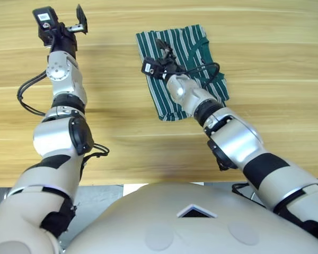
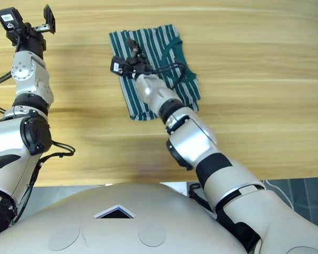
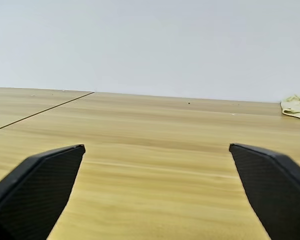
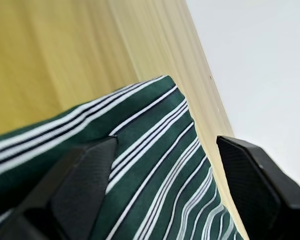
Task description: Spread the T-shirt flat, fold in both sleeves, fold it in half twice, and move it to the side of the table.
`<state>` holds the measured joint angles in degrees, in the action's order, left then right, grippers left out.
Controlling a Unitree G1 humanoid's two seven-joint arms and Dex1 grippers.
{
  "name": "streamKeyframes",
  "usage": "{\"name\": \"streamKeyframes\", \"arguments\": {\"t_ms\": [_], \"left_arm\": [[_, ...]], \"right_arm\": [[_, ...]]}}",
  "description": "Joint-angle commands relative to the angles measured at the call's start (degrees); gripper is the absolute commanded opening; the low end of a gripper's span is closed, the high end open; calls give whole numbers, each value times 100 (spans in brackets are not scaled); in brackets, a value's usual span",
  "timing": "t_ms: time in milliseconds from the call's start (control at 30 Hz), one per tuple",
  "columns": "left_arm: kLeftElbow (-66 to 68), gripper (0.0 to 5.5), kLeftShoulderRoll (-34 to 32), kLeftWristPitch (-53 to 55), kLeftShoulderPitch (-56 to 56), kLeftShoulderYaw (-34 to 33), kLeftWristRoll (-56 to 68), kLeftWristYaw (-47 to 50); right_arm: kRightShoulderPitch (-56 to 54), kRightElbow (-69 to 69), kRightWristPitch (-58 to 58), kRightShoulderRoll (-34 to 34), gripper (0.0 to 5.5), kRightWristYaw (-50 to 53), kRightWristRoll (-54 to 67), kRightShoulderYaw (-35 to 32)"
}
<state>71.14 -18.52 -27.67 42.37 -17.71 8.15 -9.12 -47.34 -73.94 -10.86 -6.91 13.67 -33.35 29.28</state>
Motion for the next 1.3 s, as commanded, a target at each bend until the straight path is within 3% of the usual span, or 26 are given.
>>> {"name": "streamKeyframes", "arguments": {"t_ms": [33, 167, 333, 567, 967, 1133, 1300], "left_arm": [[-52, 538, 45, -123, -116, 89, -95, 13], [-192, 538, 86, -423, -221, 215, -159, -124], [-459, 538, 157, -921, -385, 353, -247, -304], [-945, 538, 255, -1547, -587, 660, -358, -619], [-1202, 538, 276, -1753, -673, 793, -491, -580], [-1280, 538, 272, -1905, -723, 940, -632, -572], [-1276, 538, 289, -1989, -771, 1012, -730, -528]], "right_arm": [[1, 275, -581, -180, 368, -2, 299, -263], [587, 2456, -1814, 267, 368, -345, 1058, -760], [2003, 5536, -1753, 1546, 368, -1706, 1473, -981], [3241, 6429, -1539, 3300, 368, -2754, 102, -551], [4056, 6380, -1598, 4044, 368, -3512, -463, -30], [4547, 8045, -2152, 4254, 368, -4139, 1889, -326], [4346, 8055, -1882, 3856, 368, -4068, 2188, -635]]}}
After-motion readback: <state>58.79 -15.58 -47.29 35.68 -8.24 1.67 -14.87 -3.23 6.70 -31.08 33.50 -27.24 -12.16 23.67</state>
